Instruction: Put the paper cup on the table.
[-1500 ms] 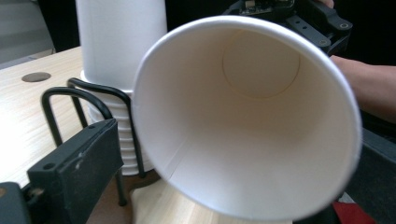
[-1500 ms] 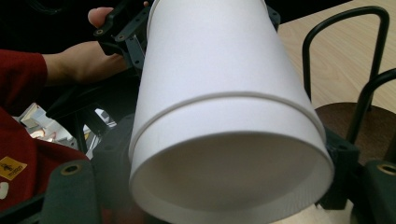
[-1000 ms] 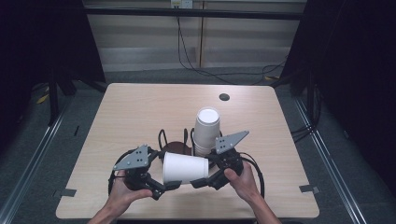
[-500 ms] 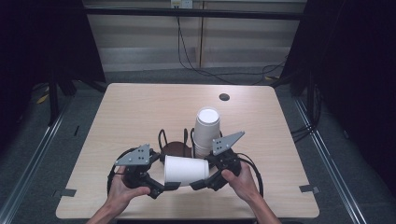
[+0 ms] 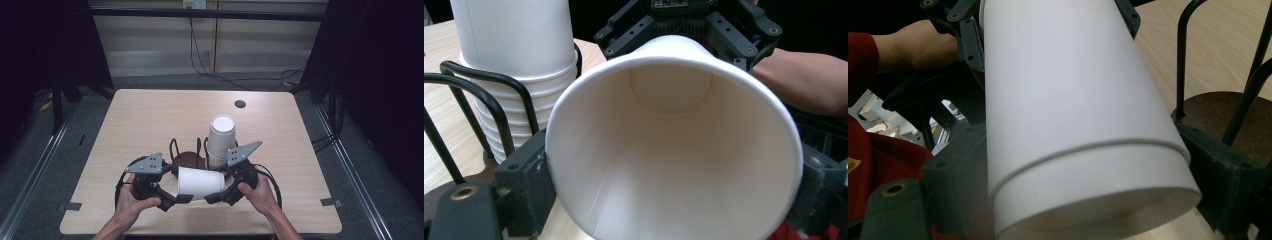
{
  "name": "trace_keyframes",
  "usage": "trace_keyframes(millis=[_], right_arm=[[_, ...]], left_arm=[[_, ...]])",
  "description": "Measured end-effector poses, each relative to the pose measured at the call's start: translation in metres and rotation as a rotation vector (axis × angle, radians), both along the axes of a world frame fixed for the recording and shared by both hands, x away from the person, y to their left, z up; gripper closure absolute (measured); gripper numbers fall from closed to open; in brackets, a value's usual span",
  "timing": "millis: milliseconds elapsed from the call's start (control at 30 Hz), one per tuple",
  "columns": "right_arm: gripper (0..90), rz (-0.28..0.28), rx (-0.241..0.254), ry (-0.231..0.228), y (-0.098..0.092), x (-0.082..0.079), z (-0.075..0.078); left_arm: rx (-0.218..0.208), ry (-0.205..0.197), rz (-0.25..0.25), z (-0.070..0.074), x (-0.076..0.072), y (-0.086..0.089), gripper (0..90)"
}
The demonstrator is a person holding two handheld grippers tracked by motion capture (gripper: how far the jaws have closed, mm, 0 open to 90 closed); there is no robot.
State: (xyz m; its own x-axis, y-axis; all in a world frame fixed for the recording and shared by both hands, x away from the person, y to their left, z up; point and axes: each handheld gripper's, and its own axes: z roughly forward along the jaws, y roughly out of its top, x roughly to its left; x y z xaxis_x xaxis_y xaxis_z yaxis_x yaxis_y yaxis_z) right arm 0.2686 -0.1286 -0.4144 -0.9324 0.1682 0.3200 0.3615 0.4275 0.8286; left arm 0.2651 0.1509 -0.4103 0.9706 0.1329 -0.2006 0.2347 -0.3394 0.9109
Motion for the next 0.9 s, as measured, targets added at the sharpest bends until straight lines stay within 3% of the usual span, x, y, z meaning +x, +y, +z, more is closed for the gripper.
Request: trace_keyframes(millis=[400,900], right_arm=[[13.8,-0.041,-0.007,-0.014,-0.004,-0.002,0.002],[13.9,-0.113,-0.026,-0.031,-0.012,-0.003,0.002]], left_arm=[[0.022,0.018,0.012,0.002,0.003,0.003,13.0],[0.019,0.027,0.049,0.004,0.005,0.012,12.9]])
